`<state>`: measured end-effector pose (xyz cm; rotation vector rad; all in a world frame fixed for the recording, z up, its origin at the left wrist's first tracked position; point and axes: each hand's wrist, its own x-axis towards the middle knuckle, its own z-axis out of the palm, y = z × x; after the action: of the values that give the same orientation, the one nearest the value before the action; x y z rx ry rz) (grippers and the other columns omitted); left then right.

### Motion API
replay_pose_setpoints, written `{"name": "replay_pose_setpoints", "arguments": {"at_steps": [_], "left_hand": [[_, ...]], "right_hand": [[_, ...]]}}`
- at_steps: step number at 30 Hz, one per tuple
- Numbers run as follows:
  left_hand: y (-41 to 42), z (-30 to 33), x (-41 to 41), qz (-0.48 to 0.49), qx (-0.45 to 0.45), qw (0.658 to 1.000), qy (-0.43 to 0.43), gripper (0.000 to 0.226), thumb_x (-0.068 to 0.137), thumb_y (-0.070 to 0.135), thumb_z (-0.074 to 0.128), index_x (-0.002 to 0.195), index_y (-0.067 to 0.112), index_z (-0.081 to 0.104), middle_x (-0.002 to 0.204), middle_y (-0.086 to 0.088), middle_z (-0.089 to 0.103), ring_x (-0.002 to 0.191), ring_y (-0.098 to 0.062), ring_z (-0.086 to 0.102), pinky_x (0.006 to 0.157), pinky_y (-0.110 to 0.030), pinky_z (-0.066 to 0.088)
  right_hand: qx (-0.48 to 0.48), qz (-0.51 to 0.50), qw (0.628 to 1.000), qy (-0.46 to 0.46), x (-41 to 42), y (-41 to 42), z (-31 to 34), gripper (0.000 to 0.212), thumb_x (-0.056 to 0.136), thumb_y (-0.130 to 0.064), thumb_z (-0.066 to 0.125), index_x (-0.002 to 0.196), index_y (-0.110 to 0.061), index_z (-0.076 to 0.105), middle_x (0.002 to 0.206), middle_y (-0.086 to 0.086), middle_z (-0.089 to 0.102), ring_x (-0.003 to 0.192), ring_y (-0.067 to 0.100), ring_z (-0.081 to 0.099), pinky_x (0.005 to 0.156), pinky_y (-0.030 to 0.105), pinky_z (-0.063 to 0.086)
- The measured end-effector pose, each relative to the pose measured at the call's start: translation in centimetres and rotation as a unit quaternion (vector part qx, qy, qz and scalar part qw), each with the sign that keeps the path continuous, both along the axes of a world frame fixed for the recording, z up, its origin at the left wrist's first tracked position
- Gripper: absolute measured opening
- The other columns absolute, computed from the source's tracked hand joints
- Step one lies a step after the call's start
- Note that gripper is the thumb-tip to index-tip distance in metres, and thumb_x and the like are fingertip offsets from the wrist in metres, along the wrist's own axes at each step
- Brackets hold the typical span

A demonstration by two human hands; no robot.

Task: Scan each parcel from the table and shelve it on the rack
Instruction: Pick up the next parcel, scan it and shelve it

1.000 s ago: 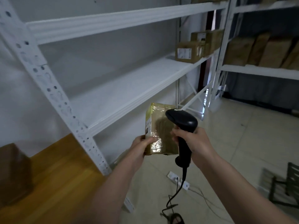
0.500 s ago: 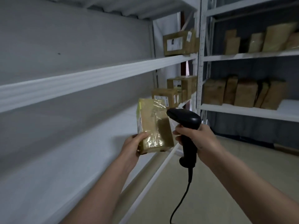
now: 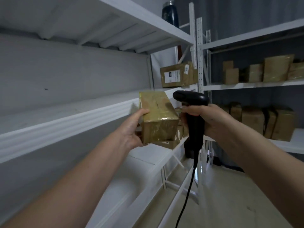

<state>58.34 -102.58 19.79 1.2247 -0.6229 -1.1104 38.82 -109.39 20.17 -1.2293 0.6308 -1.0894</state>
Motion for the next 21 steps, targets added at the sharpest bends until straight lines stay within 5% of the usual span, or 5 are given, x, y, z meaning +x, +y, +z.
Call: {"name": "replay_pose_setpoints", "arguments": {"at_steps": [5, 9, 14, 17, 21], "left_hand": [[-6.6, 5.3, 0.0, 0.029, -0.018, 0.998, -0.046, 0.060, 0.073, 0.038, 0.078, 0.117, 0.010, 0.047, 0.091, -0.019, 0.062, 0.070, -0.034, 0.069, 0.050, -0.044, 0.055], [-13.5, 8.9, -0.6, 0.052, -0.028, 0.996, -0.073, 0.047, 0.077, 0.041, 0.074, 0.101, 0.011, 0.048, 0.087, -0.017, 0.062, 0.067, -0.032, 0.067, 0.051, -0.042, 0.056], [-22.6, 11.6, -1.6, 0.116, -0.012, 0.990, -0.082, 0.043, 0.083, 0.043, 0.067, 0.080, 0.007, 0.045, 0.066, -0.015, 0.065, 0.075, -0.031, 0.059, 0.079, -0.041, 0.052], [-27.4, 12.4, -2.3, 0.142, 0.001, 0.986, -0.091, 0.045, 0.086, 0.042, 0.064, 0.074, 0.004, 0.043, 0.038, -0.018, 0.053, 0.066, -0.029, 0.057, 0.064, -0.036, 0.049], [-34.0, 12.8, -2.0, 0.141, -0.004, 0.987, -0.081, 0.035, 0.086, 0.042, 0.061, 0.076, 0.009, 0.057, 0.048, -0.013, 0.063, 0.041, -0.027, 0.064, 0.050, -0.034, 0.051]], "right_hand": [[-0.004, 0.008, 1.000, -0.001, 0.5, -7.6, 3.3, 0.026, 0.082, -0.003, 0.067, 0.107, 0.000, 0.060, 0.074, 0.010, 0.071, 0.069, 0.022, 0.068, 0.072, 0.037, 0.057], [0.005, 0.023, 1.000, 0.002, 1.0, -14.9, 6.1, 0.026, 0.083, -0.004, 0.066, 0.108, 0.002, 0.060, 0.075, 0.012, 0.071, 0.065, 0.021, 0.066, 0.067, 0.034, 0.055], [0.008, 0.036, 0.999, 0.026, 1.0, -23.6, 9.5, 0.021, 0.081, -0.006, 0.069, 0.100, -0.001, 0.063, 0.071, 0.009, 0.070, 0.066, 0.020, 0.066, 0.071, 0.035, 0.054], [0.021, 0.060, 0.997, 0.036, 1.1, -27.7, 11.2, 0.011, 0.082, -0.005, 0.068, 0.092, -0.001, 0.063, 0.072, 0.010, 0.069, 0.068, 0.020, 0.065, 0.072, 0.034, 0.054], [0.013, 0.076, 0.996, 0.046, 1.3, -32.5, 12.3, 0.010, 0.083, -0.004, 0.068, 0.090, 0.000, 0.063, 0.078, 0.011, 0.067, 0.067, 0.019, 0.063, 0.069, 0.031, 0.055]]}}
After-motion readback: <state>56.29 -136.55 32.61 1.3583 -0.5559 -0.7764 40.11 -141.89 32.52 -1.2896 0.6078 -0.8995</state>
